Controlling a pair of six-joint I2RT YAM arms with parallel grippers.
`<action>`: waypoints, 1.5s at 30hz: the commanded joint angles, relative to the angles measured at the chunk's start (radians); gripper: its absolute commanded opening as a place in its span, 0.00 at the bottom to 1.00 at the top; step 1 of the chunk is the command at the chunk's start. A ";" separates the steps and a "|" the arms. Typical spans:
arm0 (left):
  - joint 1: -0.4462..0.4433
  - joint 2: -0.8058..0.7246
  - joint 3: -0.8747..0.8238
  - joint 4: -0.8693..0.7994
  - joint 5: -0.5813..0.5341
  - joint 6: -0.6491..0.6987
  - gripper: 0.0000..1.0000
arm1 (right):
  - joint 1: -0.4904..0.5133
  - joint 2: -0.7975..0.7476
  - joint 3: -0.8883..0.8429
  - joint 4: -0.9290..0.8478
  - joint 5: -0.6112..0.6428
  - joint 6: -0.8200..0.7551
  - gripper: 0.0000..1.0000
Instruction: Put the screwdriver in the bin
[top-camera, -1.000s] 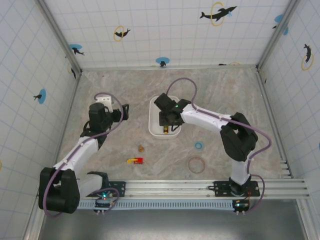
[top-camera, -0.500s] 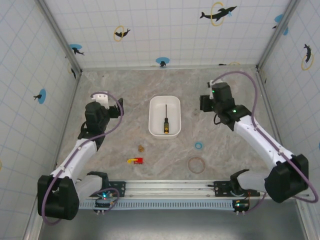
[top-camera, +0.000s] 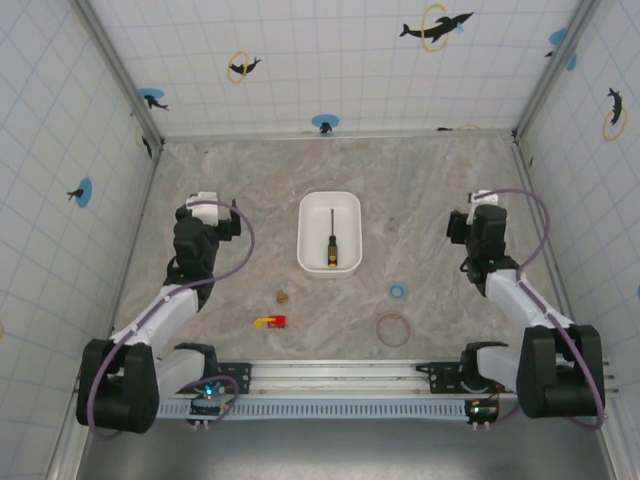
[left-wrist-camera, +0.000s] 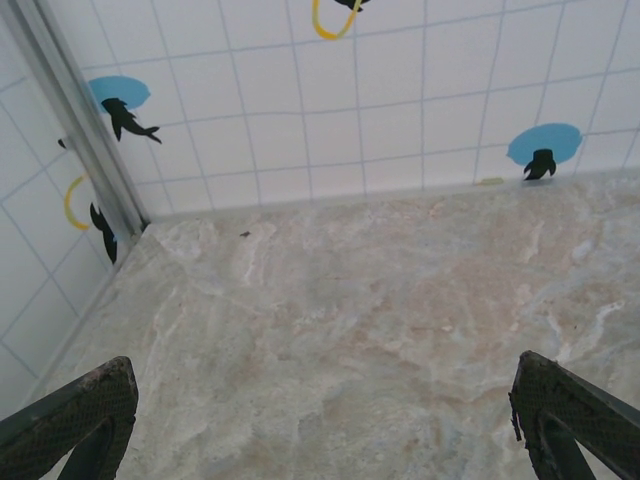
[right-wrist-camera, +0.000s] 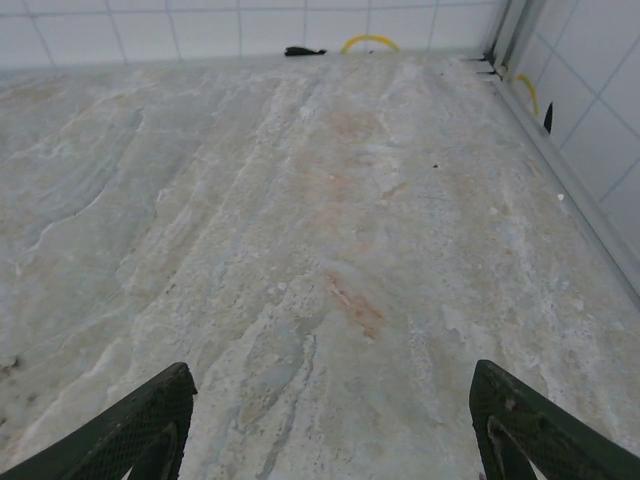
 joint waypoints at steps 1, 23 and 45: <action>0.015 0.035 -0.034 0.127 -0.004 0.050 0.97 | -0.017 0.037 -0.085 0.305 0.011 0.019 0.74; 0.122 0.204 -0.223 0.555 0.081 -0.062 0.97 | -0.026 0.304 -0.165 0.705 0.085 0.042 0.76; 0.134 0.406 -0.159 0.601 0.105 -0.064 0.97 | -0.029 0.308 -0.159 0.700 0.074 0.042 0.95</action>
